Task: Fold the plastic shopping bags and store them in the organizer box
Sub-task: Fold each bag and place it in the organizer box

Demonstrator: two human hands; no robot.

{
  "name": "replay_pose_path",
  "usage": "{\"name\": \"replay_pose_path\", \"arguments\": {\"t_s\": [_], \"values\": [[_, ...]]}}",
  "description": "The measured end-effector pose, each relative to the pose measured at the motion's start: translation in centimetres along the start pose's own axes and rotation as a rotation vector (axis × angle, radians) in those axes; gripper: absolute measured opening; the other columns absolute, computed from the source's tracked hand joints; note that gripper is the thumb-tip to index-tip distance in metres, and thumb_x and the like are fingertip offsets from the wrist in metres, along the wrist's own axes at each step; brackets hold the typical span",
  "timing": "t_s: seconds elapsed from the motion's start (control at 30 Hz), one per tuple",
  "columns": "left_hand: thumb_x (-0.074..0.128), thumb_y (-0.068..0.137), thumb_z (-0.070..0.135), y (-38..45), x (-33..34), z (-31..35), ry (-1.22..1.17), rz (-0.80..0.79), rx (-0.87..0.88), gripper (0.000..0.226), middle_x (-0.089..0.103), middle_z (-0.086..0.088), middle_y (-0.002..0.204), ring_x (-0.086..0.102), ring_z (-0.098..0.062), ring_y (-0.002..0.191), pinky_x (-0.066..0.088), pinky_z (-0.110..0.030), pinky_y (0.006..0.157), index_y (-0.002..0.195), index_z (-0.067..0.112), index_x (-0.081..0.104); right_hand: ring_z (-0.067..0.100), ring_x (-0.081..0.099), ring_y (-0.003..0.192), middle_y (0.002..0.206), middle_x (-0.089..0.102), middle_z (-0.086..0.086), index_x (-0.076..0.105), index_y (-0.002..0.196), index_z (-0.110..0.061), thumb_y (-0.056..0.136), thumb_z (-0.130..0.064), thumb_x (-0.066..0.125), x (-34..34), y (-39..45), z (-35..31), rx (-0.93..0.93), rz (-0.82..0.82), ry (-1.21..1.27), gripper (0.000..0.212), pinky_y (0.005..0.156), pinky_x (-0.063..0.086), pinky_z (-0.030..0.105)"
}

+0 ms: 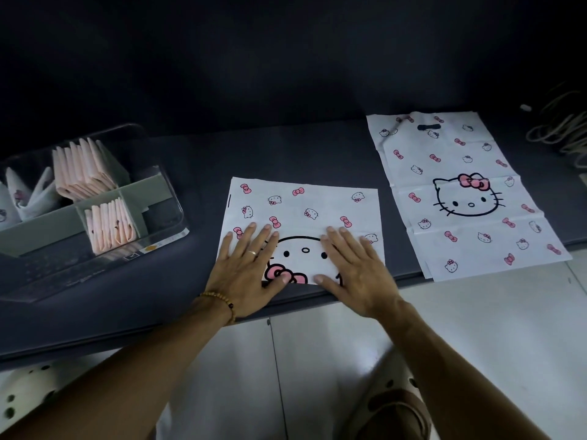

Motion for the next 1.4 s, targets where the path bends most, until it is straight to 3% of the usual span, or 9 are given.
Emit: {"name": "replay_pose_path", "arguments": {"t_s": [0.23, 0.37, 0.57, 0.7, 0.83, 0.93, 1.07, 1.2, 1.4], "values": [[0.008, 0.083, 0.077, 0.3, 0.0, -0.4, -0.039, -0.016, 0.007, 0.084, -0.007, 0.007, 0.160, -0.015, -0.016, 0.146, -0.010, -0.046, 0.116, 0.151, 0.030, -0.003, 0.022, 0.017, 0.147, 0.158, 0.023, 0.004, 0.032, 0.150, -0.015, 0.095, -0.059, 0.020, -2.1, -3.5, 4.4, 0.099, -0.038, 0.028, 0.071, 0.120, 0.012, 0.043], [0.019, 0.084, 0.075, 0.5, -0.2, -0.5, -0.080, -0.004, 0.012, 0.081, -0.002, 0.008, 0.160, -0.012, -0.016, 0.146, -0.008, -0.045, 0.116, 0.151, 0.033, 0.005, 0.030, 0.047, 0.129, 0.138, 0.053, 0.012, 0.056, 0.131, -0.012, 0.086, -0.049, 0.062, -3.5, -1.8, 0.6, 0.021, 0.055, 0.056, 0.060, 0.110, 0.035, 0.043], [0.028, 0.069, 0.088, 0.7, -0.9, -0.3, -0.052, -0.074, 0.013, 0.099, 0.002, 0.006, 0.160, -0.006, -0.020, 0.147, 0.000, -0.049, 0.117, 0.150, 0.033, 0.007, 0.028, 0.050, 0.125, 0.131, 0.056, 0.011, 0.058, 0.126, -0.009, 0.097, -0.029, 0.050, -3.7, -1.0, -2.2, -0.009, 0.059, 0.095, 0.037, 0.092, 0.052, 0.041], [0.045, 0.088, 0.059, 1.3, -1.8, -0.6, -0.017, -0.070, 0.040, 0.072, 0.012, 0.004, 0.159, 0.005, -0.021, 0.146, 0.013, -0.046, 0.115, 0.149, 0.034, 0.016, 0.026, 0.060, 0.108, 0.116, 0.066, 0.005, 0.062, 0.117, -0.011, 0.090, -0.035, 0.059, -4.1, -0.6, -1.7, 0.003, 0.111, 0.131, 0.037, 0.084, 0.054, 0.038], [0.041, 0.098, 0.035, 2.2, -3.4, -1.0, -0.097, -0.144, 0.044, 0.048, 0.025, 0.008, 0.155, 0.017, -0.017, 0.141, 0.024, -0.041, 0.110, 0.145, 0.036, 0.032, 0.022, 0.061, 0.114, 0.114, 0.069, 0.001, 0.069, 0.111, -0.018, 0.083, -0.024, 0.066, -4.5, -0.8, 0.0, 0.075, 0.088, 0.076, 0.028, 0.100, 0.035, 0.042], [0.037, 0.100, 0.034, 2.3, -5.1, -1.7, -0.300, -0.227, 0.009, 0.033, 0.051, 0.004, 0.137, 0.040, -0.022, 0.127, 0.036, -0.033, 0.097, 0.128, 0.028, 0.053, 0.032, 0.066, 0.090, 0.084, 0.071, 0.009, 0.070, 0.081, -0.014, 0.089, -0.018, 0.061, -5.6, -1.1, 2.7, 0.303, 0.116, 0.172, 0.013, 0.086, 0.042, 0.040], [0.041, 0.100, 0.038, 0.8, -6.9, -4.6, -0.501, -0.272, -0.129, 0.039, 0.063, -0.008, 0.096, 0.058, -0.028, 0.093, 0.044, -0.029, 0.078, 0.092, 0.008, 0.065, 0.019, 0.036, 0.053, 0.052, 0.038, 0.000, 0.042, 0.055, -0.012, 0.085, -0.029, 0.067, -5.6, -1.7, 4.8, 0.534, 0.010, 0.621, 0.044, 0.050, 0.029, 0.030], [0.051, 0.096, 0.017, -2.2, -4.8, -7.9, -0.821, -0.307, -0.351, 0.027, 0.068, -0.022, 0.095, 0.068, -0.033, 0.086, 0.058, -0.038, 0.077, 0.094, -0.004, 0.066, 0.015, 0.051, 0.056, 0.058, 0.054, -0.005, 0.060, 0.063, -0.014, 0.082, -0.023, 0.070, -4.6, -2.8, 4.7, 0.606, 0.032, 0.744, 0.024, 0.056, 0.043, 0.027], [0.051, 0.096, 0.033, -3.6, -2.9, -9.2, -0.569, -0.011, -0.490, 0.041, 0.058, -0.017, 0.075, 0.059, -0.039, 0.081, 0.046, -0.041, 0.070, 0.073, 0.000, 0.054, 0.034, 0.057, 0.072, 0.071, 0.060, 0.012, 0.055, 0.074, -0.002, 0.091, -0.027, 0.056, -3.1, -1.8, 4.9, 0.694, 0.041, 0.586, 0.030, 0.064, 0.043, 0.034]]}}
Point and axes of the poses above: each hand's wrist, its own y-axis towards the middle knuckle, its own x-axis out of the palm, z = x × y, the point moved 6 cm from there along y, towards the middle knuckle
